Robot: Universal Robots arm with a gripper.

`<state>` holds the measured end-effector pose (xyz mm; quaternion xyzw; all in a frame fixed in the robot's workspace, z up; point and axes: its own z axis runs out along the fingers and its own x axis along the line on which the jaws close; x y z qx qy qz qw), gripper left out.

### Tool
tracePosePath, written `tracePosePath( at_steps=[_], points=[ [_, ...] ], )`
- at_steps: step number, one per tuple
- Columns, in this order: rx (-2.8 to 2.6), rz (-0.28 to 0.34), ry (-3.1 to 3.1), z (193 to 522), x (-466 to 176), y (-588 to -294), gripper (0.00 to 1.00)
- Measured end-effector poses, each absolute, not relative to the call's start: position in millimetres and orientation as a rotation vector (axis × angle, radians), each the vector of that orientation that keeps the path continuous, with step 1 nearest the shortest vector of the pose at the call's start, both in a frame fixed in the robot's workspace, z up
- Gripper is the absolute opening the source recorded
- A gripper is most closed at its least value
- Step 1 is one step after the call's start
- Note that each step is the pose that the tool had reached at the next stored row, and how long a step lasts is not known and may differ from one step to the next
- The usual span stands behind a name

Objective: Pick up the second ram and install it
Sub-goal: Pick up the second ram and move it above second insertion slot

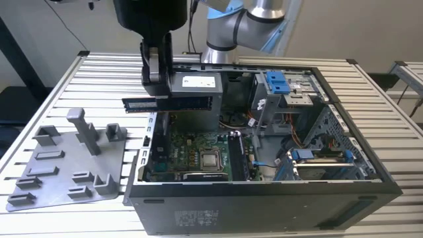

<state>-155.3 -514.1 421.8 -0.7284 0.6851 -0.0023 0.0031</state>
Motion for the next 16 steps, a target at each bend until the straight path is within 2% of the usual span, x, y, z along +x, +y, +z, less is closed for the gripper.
tracePosePath(
  at_steps=[16],
  points=[
    [-2.284,-0.007,2.148,422,-127,-514,0.14]
  ],
)
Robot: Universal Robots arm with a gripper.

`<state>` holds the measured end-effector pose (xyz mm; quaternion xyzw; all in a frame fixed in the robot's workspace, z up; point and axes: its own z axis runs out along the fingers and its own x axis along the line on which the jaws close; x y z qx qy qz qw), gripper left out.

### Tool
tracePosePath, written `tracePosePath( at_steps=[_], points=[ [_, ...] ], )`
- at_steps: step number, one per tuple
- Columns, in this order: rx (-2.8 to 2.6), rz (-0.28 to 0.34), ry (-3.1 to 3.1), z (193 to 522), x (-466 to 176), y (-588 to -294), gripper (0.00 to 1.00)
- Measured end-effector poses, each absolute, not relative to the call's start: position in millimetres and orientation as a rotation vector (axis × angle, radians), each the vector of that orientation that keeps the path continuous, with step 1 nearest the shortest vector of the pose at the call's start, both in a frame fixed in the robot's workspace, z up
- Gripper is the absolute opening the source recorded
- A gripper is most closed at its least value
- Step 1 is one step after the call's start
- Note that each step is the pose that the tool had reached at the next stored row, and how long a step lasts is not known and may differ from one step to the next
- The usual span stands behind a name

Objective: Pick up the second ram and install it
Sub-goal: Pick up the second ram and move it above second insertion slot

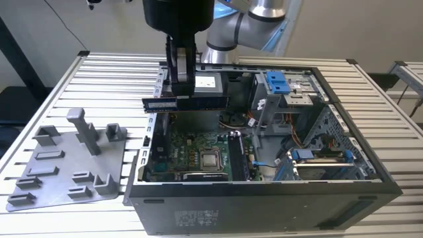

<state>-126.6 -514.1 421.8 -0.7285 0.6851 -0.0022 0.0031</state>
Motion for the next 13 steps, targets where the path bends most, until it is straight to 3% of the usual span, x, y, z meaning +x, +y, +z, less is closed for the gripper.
tracePosePath(
  at_steps=[13],
  points=[
    [-2.284,-0.007,2.148,422,-105,-514,0.14]
  ],
)
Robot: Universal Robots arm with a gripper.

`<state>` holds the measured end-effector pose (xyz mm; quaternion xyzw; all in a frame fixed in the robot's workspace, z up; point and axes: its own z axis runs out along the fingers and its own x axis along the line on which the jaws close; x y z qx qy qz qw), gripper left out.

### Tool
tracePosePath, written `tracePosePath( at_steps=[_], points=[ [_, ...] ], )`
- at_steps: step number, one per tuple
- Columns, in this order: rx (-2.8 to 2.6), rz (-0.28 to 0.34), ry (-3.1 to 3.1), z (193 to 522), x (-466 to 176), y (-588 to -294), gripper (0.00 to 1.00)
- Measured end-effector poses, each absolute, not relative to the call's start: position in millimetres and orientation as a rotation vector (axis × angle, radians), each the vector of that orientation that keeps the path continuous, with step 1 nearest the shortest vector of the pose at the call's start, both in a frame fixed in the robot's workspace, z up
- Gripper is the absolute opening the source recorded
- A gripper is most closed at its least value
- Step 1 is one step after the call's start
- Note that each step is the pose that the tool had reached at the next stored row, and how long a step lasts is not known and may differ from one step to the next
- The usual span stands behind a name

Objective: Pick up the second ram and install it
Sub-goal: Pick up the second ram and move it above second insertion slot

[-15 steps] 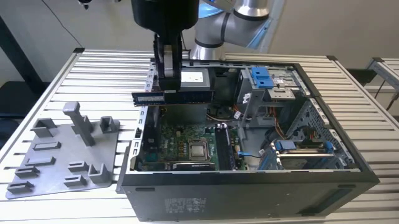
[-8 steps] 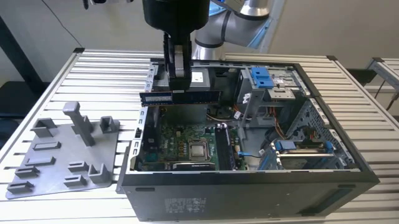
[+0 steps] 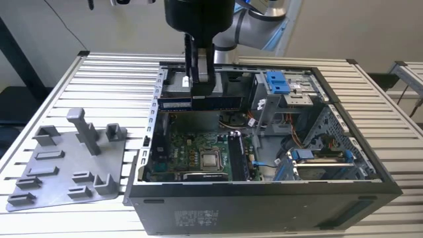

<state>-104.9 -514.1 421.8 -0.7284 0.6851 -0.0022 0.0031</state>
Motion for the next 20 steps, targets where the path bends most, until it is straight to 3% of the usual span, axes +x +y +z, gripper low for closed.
tracePosePath(
  at_steps=[20],
  points=[
    [-2.284,-0.007,2.148,422,-75,-514,0.14]
  ],
)
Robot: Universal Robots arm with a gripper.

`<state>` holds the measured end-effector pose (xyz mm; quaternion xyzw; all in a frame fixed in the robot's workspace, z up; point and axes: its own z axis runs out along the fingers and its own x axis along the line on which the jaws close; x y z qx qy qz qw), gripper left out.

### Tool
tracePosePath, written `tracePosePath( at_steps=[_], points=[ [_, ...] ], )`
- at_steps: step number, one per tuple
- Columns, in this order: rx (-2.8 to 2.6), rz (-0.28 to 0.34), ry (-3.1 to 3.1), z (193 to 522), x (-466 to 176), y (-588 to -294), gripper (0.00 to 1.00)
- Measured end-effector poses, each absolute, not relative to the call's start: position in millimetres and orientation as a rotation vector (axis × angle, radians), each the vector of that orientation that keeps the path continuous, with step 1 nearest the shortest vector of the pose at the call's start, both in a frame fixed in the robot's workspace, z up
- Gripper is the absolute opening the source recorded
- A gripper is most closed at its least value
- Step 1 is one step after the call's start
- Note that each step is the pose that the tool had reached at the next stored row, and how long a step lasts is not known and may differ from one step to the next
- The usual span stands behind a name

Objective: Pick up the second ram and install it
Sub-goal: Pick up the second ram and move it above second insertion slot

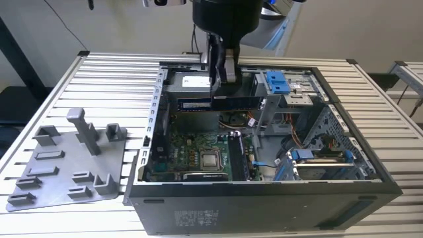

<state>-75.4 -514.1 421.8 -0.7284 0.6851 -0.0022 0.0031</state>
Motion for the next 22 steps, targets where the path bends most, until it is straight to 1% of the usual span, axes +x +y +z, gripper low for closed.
tracePosePath(
  at_steps=[22],
  points=[
    [-2.284,-0.007,2.148,422,-46,-514,0.14]
  ],
)
